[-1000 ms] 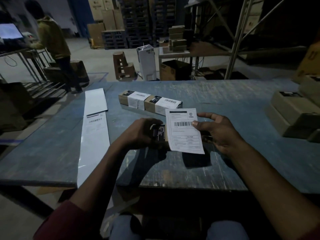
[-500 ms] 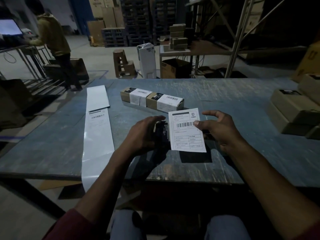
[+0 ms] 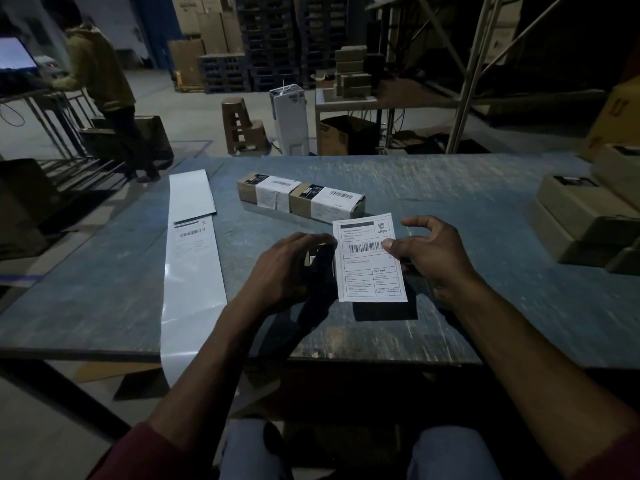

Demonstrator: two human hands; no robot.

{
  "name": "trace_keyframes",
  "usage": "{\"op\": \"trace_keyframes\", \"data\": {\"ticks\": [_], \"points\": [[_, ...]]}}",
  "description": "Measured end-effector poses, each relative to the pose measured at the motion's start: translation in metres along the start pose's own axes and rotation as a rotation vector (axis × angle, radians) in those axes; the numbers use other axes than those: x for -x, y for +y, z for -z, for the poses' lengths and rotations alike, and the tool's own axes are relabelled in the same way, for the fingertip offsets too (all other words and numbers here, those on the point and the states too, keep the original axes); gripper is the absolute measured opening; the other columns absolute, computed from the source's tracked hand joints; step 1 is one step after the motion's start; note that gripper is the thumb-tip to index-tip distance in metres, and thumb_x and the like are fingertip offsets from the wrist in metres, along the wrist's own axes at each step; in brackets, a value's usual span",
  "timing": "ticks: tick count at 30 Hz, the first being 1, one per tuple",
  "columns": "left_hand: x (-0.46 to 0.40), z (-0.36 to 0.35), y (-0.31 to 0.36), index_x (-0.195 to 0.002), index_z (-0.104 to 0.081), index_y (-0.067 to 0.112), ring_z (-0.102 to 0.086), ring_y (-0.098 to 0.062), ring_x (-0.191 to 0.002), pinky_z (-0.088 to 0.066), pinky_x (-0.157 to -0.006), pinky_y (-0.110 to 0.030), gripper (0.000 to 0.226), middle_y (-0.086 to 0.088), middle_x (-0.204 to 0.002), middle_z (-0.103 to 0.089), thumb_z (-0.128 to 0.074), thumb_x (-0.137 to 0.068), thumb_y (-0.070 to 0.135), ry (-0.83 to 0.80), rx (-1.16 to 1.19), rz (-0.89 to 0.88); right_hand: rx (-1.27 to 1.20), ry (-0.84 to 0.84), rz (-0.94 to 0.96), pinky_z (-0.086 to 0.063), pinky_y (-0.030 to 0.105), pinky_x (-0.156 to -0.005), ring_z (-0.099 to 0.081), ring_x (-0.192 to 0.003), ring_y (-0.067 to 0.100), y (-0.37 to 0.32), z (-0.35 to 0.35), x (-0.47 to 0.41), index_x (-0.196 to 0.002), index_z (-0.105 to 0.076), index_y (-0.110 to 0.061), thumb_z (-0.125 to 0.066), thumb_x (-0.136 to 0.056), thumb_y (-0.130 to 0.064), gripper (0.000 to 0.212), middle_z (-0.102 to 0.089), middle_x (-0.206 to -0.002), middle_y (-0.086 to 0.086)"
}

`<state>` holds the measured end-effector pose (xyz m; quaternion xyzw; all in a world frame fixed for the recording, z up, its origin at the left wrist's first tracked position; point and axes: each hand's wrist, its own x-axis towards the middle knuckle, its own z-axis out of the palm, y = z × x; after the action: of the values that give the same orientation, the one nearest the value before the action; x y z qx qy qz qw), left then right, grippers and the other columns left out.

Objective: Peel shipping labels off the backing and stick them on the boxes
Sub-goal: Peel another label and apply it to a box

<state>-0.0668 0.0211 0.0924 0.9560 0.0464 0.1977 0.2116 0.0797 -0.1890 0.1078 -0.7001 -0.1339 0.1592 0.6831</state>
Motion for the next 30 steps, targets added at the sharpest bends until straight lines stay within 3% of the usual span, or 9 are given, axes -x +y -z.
{"op": "trace_keyframes", "data": {"ticks": [7, 14, 22, 30], "points": [[0.0009, -0.0031, -0.0012, -0.145, -0.050, 0.023, -0.063, -0.030, -0.120, -0.058, -0.087, -0.051, 0.074, -0.006, -0.140, -0.063, -0.082, -0.079, 0.013, 0.018, 0.011, -0.006, 0.047, -0.011, 0.036, -0.062, 0.036, -0.062, -0.080, -0.077, 0.027, -0.0032, -0.0007, 0.0016, -0.127, -0.054, -0.012, -0.082, -0.085, 0.001, 0.052, -0.081, -0.087, 0.013], [0.0009, -0.0048, -0.0046, -0.150, -0.044, 0.031, -0.063, -0.029, -0.120, -0.058, -0.091, -0.052, 0.082, -0.004, -0.142, -0.060, -0.082, -0.078, 0.020, 0.005, -0.027, -0.010, 0.076, 0.011, 0.034, -0.053, 0.023, -0.049, -0.078, -0.070, 0.018, -0.0057, -0.0016, 0.0030, -0.128, -0.054, -0.013, -0.082, -0.086, -0.001, 0.052, -0.080, -0.091, 0.012], [0.0007, -0.0025, -0.0033, -0.157, -0.042, 0.033, -0.058, -0.030, -0.118, -0.056, -0.088, -0.046, 0.079, -0.006, -0.143, -0.056, -0.072, -0.085, 0.017, -0.036, -0.099, -0.053, 0.127, 0.025, 0.047, -0.056, 0.030, -0.057, -0.079, -0.078, 0.021, -0.0053, -0.0031, 0.0022, -0.128, -0.054, -0.015, -0.084, -0.085, -0.002, 0.054, -0.080, -0.092, 0.009], [0.0014, 0.0001, 0.0011, -0.155, -0.047, 0.033, -0.058, -0.030, -0.114, -0.057, -0.084, -0.046, 0.071, -0.007, -0.140, -0.057, -0.058, -0.085, 0.037, -0.071, -0.131, -0.046, 0.159, 0.035, 0.075, -0.058, 0.034, -0.061, -0.079, -0.079, 0.022, 0.0000, -0.0031, -0.0012, -0.128, -0.054, -0.017, -0.085, -0.084, -0.005, 0.055, -0.079, -0.091, 0.009]]}}
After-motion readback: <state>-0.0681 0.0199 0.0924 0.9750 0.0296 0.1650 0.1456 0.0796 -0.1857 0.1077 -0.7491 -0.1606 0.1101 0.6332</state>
